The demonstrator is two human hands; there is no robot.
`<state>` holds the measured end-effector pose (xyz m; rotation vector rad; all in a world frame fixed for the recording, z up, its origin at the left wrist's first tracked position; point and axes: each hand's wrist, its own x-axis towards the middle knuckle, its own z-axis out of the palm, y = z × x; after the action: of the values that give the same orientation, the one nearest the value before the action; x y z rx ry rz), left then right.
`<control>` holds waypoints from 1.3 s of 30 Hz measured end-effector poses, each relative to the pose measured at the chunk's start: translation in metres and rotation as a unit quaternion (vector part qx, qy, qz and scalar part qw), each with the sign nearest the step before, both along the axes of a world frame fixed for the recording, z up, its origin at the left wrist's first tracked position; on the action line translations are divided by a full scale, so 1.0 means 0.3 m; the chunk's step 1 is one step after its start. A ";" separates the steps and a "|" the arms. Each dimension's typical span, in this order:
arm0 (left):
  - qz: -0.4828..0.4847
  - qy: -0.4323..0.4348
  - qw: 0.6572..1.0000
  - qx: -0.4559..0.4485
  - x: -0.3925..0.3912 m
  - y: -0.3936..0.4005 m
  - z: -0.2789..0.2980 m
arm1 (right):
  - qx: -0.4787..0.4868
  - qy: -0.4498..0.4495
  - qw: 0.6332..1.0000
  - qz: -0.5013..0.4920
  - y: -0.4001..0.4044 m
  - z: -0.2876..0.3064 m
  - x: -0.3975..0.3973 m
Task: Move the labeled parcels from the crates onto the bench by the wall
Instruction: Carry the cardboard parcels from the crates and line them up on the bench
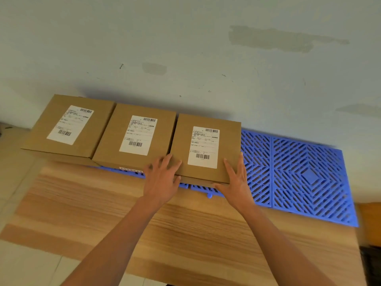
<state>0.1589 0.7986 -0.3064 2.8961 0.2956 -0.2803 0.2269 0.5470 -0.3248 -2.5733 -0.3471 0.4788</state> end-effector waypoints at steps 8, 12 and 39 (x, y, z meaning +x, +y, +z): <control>-0.015 0.023 1.000 0.014 0.013 -0.029 0.050 | -0.038 0.011 0.999 0.017 -0.010 0.048 -0.010; -0.044 0.003 0.999 0.003 0.028 -0.112 0.102 | 0.000 -0.023 1.000 0.005 -0.074 0.092 -0.026; -0.388 -0.066 0.919 -0.004 -0.311 -1.813 0.446 | 0.033 -0.098 0.950 -0.295 -1.640 0.483 -0.862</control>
<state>0.0657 0.2546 -0.1726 2.8519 -0.8933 -0.1946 -0.0317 0.0548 -0.1799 -2.4970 0.3367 -0.0073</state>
